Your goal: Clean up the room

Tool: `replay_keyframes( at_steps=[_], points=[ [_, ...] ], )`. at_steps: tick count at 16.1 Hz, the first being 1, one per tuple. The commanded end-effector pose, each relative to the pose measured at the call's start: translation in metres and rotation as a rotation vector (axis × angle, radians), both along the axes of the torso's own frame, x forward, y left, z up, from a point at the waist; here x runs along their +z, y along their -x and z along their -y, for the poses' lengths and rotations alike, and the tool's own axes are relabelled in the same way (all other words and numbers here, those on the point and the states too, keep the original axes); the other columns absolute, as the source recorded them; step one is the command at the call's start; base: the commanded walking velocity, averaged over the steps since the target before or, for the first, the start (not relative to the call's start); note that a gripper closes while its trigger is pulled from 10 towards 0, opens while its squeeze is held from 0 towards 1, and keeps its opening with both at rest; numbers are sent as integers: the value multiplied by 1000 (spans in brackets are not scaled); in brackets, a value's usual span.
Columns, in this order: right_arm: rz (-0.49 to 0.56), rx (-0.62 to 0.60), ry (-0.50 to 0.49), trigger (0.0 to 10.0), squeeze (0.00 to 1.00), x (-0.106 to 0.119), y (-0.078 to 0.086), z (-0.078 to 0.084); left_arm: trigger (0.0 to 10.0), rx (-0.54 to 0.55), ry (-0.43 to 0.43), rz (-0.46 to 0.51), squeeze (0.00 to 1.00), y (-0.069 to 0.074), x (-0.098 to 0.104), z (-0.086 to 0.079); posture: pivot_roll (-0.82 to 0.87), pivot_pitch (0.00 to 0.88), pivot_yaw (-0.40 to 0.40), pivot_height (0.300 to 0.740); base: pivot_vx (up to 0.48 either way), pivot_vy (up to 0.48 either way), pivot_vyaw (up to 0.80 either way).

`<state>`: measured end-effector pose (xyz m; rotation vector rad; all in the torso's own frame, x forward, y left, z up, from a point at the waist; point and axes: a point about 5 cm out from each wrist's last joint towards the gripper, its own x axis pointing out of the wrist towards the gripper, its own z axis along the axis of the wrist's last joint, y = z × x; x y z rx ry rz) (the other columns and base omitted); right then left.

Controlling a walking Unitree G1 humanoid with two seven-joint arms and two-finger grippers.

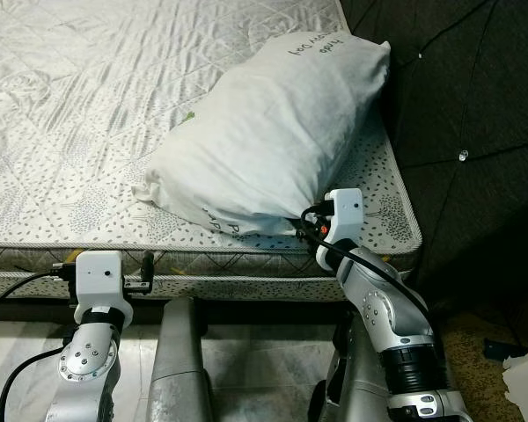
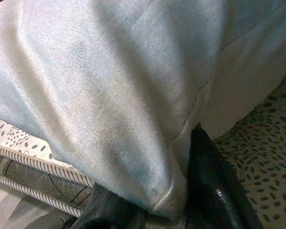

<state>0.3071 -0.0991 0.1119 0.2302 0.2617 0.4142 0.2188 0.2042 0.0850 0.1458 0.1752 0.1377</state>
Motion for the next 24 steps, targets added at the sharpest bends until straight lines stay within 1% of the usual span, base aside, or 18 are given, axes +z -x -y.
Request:
replay_keyframes(
  at_steps=[1,3,6,8,9,10,11,12,15,16,17,18,19,20,21,22,23,24],
  points=[
    [52,-13,-28,0,0,10,-1,1,10000,-4,-7,-8,0,0,-3,0,143,100,6,532,0,0,0],
    [64,-56,-28,0,0,12,-4,5,10000,-4,-7,-6,0,-1,-3,0,140,92,6,532,0,0,0],
    [108,-201,-2,0,0,23,-22,33,10000,-8,-5,-3,0,-4,-3,2,133,80,10,532,0,0,0],
    [147,-302,72,0,0,33,-39,66,10000,-12,-3,1,0,-6,-3,3,130,74,14,532,0,0,0],
    [165,-409,122,0,0,45,-50,99,10000,-17,-2,3,0,-8,-3,4,124,70,17,532,0,0,0],
    [181,-471,156,0,0,52,-55,118,10000,-21,-2,4,0,-10,-3,4,119,64,19,532,0,0,0],
    [204,-562,193,0,0,64,-58,145,10000,-26,-1,8,0,-12,-3,6,116,59,21,532,0,0,0],
    [209,-606,210,0,0,68,-58,156,10000,-27,0,9,0,-13,-3,6,114,56,22,532,0,0,0],
    [242,-818,270,0,0,84,-52,207,10000,-33,-3,16,0,-15,-3,6,114,53,25,532,0,0,0],
    [245,-836,282,0,0,83,-50,212,10000,-33,-3,16,0,-15,-3,6,114,52,25,532,0,0,0],
    [244,-869,322,0,0,75,-42,221,10000,-34,-6,16,0,-15,-3,5,112,52,24,532,0,0,0],
    [238,-871,340,0,0,71,-38,222,10000,-34,-6,16,0,-16,-3,5,111,52,24,532,0,0,0],
    [224,-884,384,0,0,55,-24,222,10000,-37,-8,16,0,-15,-3,5,109,53,23,532,0,0,0],
    [222,-886,393,0,0,51,-21,222,10000,-38,-8,16,0,-15,-3,6,109,53,23,532,0,0,0],
    [206,-874,430,0,0,31,-2,215,10000,-41,-10,15,0,-15,-4,5,103,55,26,532,0,0,0],
    [202,-846,442,0,0,19,12,204,10000,-44,-10,13,0,-14,-4,5,98,58,28,532,0,0,0],
    [196,-824,448,0,0,13,20,196,10000,-46,-10,12,0,-14,-4,5,97,59,29,532,0,0,0],
    [182,-781,450,0,0,3,35,175,10000,-52,-12,11,0,-15,-4,6,93,62,33,532,0,0,0]
  ],
)
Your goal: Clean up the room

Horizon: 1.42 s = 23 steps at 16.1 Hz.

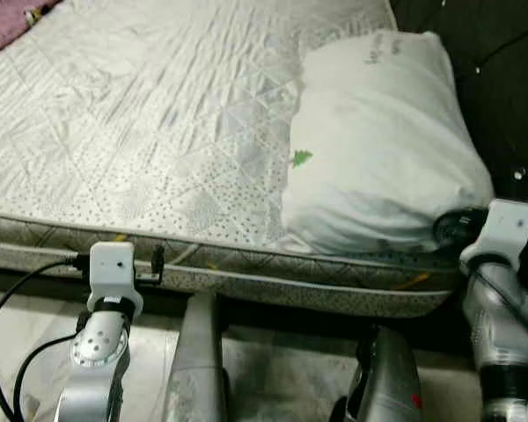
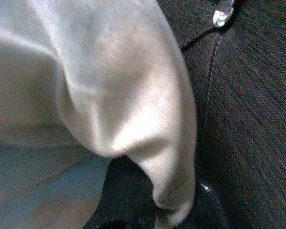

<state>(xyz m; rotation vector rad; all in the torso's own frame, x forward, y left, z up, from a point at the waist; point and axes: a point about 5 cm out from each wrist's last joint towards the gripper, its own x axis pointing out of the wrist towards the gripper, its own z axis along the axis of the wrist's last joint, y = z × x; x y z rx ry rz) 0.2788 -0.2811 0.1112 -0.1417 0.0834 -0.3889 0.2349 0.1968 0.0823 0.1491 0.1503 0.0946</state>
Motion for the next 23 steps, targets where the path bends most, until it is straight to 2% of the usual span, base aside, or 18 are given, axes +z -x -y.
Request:
replay_keyframes(
  at_steps=[1,2,4,5,8,12,15,16,19,21,22,23],
  points=[
    [12,0,14,0,0,2,10,-12,10000,-8,-11,-11,0,1,-2,-1,92,64,34,532,0,0,0],
    [-5,43,0,0,0,-4,18,-25,10000,-12,-11,-11,0,1,-2,-1,94,65,34,532,0,0,0],
    [-40,102,-24,0,0,-14,24,-39,10000,-12,-11,-12,0,2,-2,-1,96,69,35,532,0,0,0],
    [-44,106,-39,0,0,-14,25,-42,10000,-12,-11,-11,0,2,-1,-1,100,71,34,532,0,0,0],
    [-16,102,-45,0,0,-2,12,-41,10000,-7,-13,-14,0,3,-2,-2,104,73,32,532,0,0,0],
    [50,-52,-31,0,0,33,-23,8,10000,2,-12,-14,0,4,-2,-2,106,73,28,532,0,0,0],
    [75,-101,-5,0,0,49,-31,29,10000,6,-13,-16,0,4,-2,-3,105,73,27,532,0,0,0],
    [75,-102,-7,0,0,49,-31,30,10000,6,-14,-16,0,4,-2,-3,105,73,25,532,0,0,0],
    [44,-60,-35,0,0,34,-29,14,10000,3,-15,-17,0,4,-2,-3,109,75,27,532,0,0,0],
    [-7,-6,-64,0,0,11,-19,-7,10000,1,-15,-19,0,3,-2,-3,110,75,29,532,0,0,0],
    [-51,26,-76,0,0,-6,-9,-19,10000,-2,-16,-19,0,3,-2,-2,108,73,30,532,0,0,0],
    [-73,36,-82,0,0,-13,-4,-23,10000,-3,-16,-18,0,2,-2,-2,106,71,29,532,0,0,0]
  ],
)
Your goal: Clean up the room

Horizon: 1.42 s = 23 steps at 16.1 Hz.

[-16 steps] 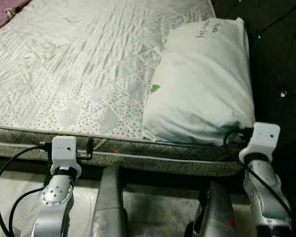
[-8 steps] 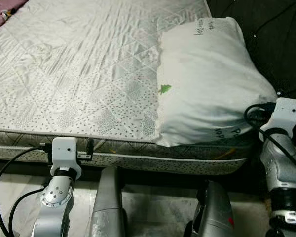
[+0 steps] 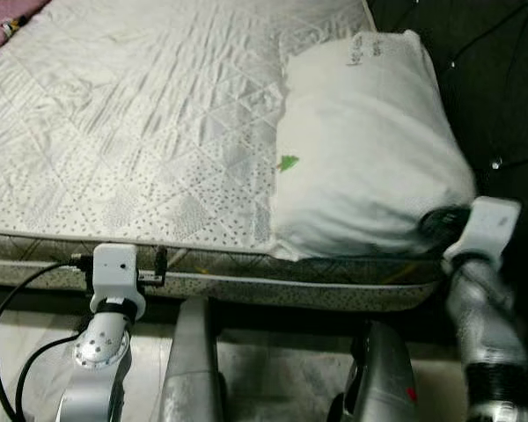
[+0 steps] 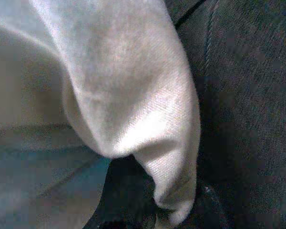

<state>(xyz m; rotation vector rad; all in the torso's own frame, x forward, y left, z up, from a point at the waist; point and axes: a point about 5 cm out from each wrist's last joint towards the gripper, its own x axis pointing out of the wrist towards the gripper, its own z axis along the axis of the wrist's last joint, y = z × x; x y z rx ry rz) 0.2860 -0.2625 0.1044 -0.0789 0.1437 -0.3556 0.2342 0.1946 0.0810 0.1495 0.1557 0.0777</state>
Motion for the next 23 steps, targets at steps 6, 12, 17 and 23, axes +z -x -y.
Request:
replay_keyframes(
  at_steps=[6,12,17,23],
  points=[
    [-75,77,-35,10000,1000,-17,7,-13,10000,12,-11,-11,0,-1,-2,-2,99,66,24,532,0,0,0],
    [17,8,-46,10000,1000,22,-35,16,10000,17,-11,-6,0,-3,-1,-2,105,60,26,532,0,0,0],
    [7,27,-54,10000,1000,24,-38,20,10000,17,-11,-9,0,-2,-2,-2,105,57,18,532,0,0,0],
    [-147,256,-26,10000,1000,-44,50,-34,10000,-3,-7,-19,0,-8,-4,0,77,49,29,532,0,0,0]
  ],
)
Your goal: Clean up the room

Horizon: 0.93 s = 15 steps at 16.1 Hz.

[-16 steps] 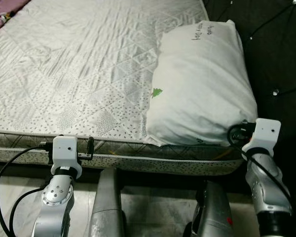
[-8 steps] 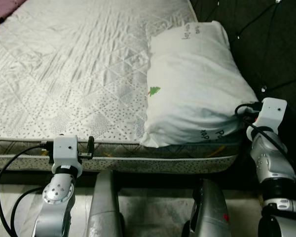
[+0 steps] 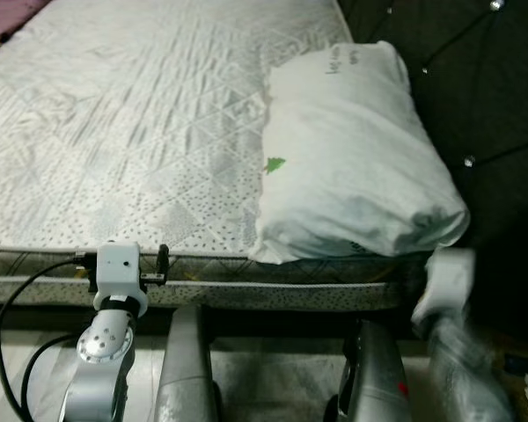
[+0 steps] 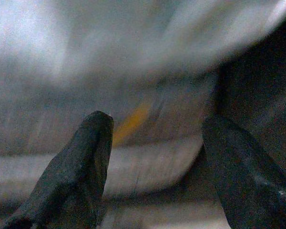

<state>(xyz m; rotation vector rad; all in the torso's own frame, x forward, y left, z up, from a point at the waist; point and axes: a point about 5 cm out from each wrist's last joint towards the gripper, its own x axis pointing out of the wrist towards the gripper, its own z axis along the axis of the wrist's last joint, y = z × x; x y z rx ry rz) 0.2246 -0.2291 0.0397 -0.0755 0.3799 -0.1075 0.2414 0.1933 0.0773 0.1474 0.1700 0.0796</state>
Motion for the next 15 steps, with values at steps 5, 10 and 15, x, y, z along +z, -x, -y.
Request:
replay_keyframes(
  at_steps=[5,10,15],
  points=[
    [287,179,164,10000,1000,63,-15,-7,10000,-13,-1,46,0,-13,7,1,51,8,41,532,0,0,0],
    [658,300,177,10000,1000,159,-74,-37,10000,-15,5,94,0,-23,15,4,56,0,37,532,0,0,0],
    [559,342,-119,10000,1000,136,-119,-98,10000,8,21,91,0,-16,14,7,107,0,27,532,0,0,0]
  ],
)
